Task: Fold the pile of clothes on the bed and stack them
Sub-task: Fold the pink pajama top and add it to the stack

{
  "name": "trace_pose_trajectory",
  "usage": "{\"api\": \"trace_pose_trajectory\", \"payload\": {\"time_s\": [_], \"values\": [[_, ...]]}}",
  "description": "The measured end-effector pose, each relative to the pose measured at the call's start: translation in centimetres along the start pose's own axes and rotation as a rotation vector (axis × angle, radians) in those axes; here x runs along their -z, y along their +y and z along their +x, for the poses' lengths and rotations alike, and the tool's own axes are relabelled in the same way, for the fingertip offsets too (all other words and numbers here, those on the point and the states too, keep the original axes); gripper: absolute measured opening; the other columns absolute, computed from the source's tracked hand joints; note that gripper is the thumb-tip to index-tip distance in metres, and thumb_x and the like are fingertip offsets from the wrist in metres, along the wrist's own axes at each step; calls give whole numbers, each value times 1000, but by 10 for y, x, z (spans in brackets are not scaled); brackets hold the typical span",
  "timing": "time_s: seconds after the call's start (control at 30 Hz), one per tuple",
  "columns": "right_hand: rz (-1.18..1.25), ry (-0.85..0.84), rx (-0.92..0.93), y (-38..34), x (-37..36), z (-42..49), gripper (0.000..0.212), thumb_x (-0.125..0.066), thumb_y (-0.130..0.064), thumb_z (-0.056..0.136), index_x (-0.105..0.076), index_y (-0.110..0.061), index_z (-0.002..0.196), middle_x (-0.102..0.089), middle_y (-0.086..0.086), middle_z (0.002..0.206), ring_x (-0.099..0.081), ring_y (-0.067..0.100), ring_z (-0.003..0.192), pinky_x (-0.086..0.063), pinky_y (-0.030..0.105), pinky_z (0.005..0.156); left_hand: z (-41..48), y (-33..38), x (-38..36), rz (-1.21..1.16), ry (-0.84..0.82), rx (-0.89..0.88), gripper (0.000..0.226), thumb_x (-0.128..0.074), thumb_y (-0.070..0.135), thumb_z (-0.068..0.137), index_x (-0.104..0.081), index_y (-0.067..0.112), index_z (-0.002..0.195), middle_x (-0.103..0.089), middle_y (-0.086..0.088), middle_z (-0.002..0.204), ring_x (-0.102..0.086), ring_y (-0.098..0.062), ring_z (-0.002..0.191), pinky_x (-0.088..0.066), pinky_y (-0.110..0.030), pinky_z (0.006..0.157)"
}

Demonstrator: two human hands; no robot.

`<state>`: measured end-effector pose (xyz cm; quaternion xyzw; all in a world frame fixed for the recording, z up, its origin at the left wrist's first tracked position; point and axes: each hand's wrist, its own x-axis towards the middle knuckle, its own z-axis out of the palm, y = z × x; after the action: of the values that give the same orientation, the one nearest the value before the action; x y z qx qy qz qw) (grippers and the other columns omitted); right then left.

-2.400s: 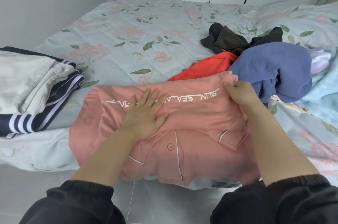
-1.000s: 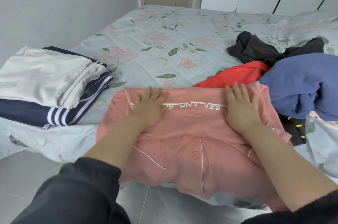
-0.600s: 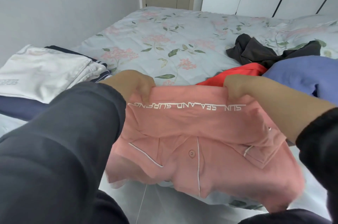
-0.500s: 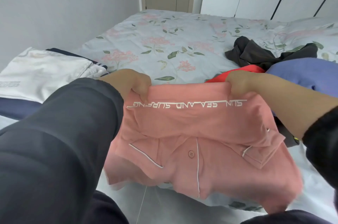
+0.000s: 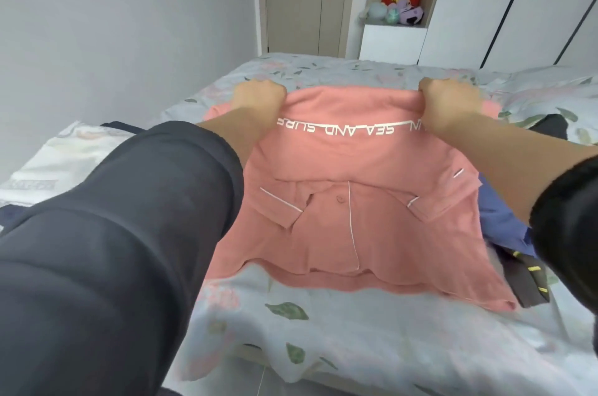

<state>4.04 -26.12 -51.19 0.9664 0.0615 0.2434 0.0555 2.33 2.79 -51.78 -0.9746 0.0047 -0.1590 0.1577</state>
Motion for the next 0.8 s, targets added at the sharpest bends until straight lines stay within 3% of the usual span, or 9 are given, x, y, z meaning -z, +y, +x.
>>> {"api": "trace_pose_trajectory", "payload": {"time_s": [0.13,0.27,0.37,0.47,0.53,0.6,0.7,0.8], "values": [[-26,-34,36,-5,-25,-24,24,-59,2,75,-54,-3,97,-60,20,99,-57,38,95,-34,37,74,-17,4,-25,-20,-10,-18,31,-46,-5,85,-57,7,111,-60,-12,112,-59,-34,104,-38,-35,70],[28,108,61,0,-34,-58,22,-60,2,70,-55,-1,91,-55,19,90,-50,35,87,-29,42,79,-53,-3,-46,-77,122,-68,29,-49,-4,83,-52,4,111,-53,-14,108,-56,-33,95,-33,-36,60],[68,198,18,0,-32,-91,25,-60,5,63,-57,0,87,-53,19,85,-47,35,83,-25,40,75,-87,-8,-49,-202,245,-108,24,-51,-4,81,-55,2,104,-54,-17,101,-53,-34,92,-30,-38,60],[142,215,-33,-3,-32,-132,31,-63,4,55,-58,-1,86,-54,19,85,-47,36,82,-24,39,73,-126,-8,-51,-295,368,-273,17,-63,-9,68,-59,-2,82,-56,-21,79,-57,-36,74,-38,-40,52],[201,243,-12,-7,-33,-161,29,-68,1,51,-57,-1,79,-55,19,79,-50,37,77,-30,42,71,-152,-10,-57,-312,326,-324,16,-73,3,70,-61,1,80,-56,-17,74,-59,-34,69,-44,-40,53],[215,226,44,-10,-43,-190,26,-64,4,49,-56,-1,74,-54,20,75,-52,38,73,-37,44,65,-175,-10,-70,-335,227,-348,30,-78,32,75,-61,7,82,-58,-11,75,-59,-28,69,-43,-35,57],[207,19,99,-11,-59,-229,31,-68,7,50,-60,-1,78,-57,21,80,-55,40,77,-41,43,63,-204,-2,-92,-318,33,-344,27,-67,34,80,-61,12,95,-63,-8,91,-63,-28,85,-38,-32,61],[233,-119,83,-8,-59,-235,30,-66,4,57,-61,-1,85,-58,21,89,-54,39,86,-40,41,67,-215,0,-101,-357,-31,-207,40,-66,50,80,-62,19,103,-64,-3,98,-63,-27,90,-41,-31,63]]}}
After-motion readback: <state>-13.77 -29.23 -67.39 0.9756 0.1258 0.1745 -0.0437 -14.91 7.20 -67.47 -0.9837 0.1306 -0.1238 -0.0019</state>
